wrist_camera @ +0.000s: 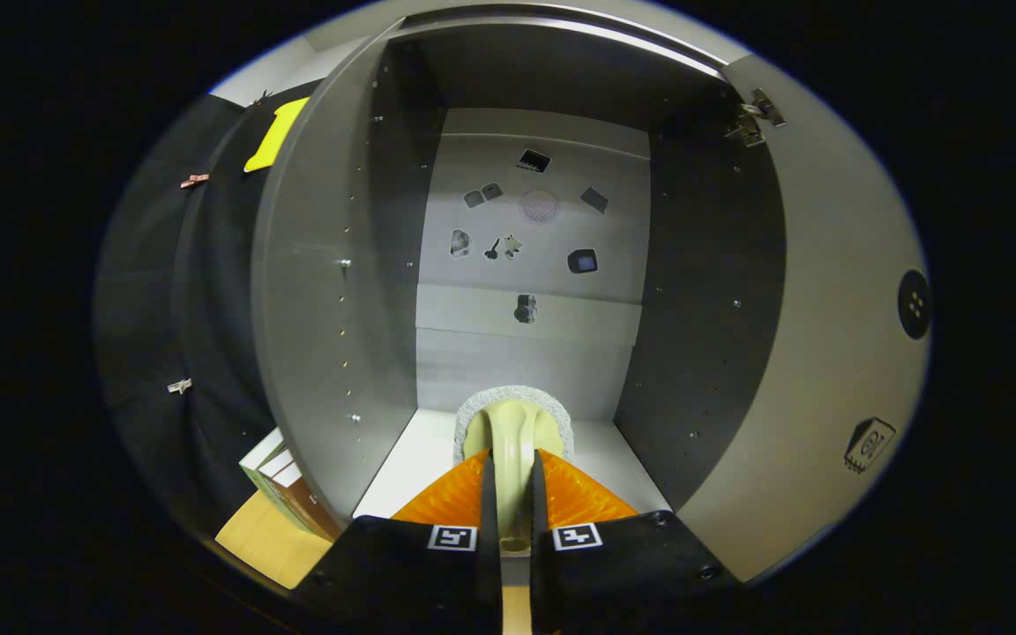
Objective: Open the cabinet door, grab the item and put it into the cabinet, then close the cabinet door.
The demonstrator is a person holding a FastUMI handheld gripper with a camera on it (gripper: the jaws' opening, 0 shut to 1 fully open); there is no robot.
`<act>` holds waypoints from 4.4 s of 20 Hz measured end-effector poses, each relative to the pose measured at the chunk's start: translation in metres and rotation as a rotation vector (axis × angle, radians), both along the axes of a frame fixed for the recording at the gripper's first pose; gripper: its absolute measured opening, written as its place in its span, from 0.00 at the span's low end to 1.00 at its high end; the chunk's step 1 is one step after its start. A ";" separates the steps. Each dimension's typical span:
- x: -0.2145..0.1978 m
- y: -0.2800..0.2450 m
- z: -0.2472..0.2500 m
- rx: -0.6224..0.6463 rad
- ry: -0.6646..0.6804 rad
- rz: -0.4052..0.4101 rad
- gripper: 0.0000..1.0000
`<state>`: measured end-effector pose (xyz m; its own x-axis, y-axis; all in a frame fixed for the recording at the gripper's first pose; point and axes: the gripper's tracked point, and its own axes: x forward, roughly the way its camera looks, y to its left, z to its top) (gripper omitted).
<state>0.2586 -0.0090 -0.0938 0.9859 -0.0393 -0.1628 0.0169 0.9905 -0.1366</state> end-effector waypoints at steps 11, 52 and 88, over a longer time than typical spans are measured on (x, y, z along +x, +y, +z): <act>0.117 -0.025 -0.084 0.028 0.230 -0.074 0.16; -0.252 0.008 0.050 0.124 -0.182 -0.076 0.98; -0.342 -0.225 0.036 0.164 -0.123 0.045 0.97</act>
<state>-0.0836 -0.2335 -0.0581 0.9989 0.0220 -0.0421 -0.0209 0.9994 0.0266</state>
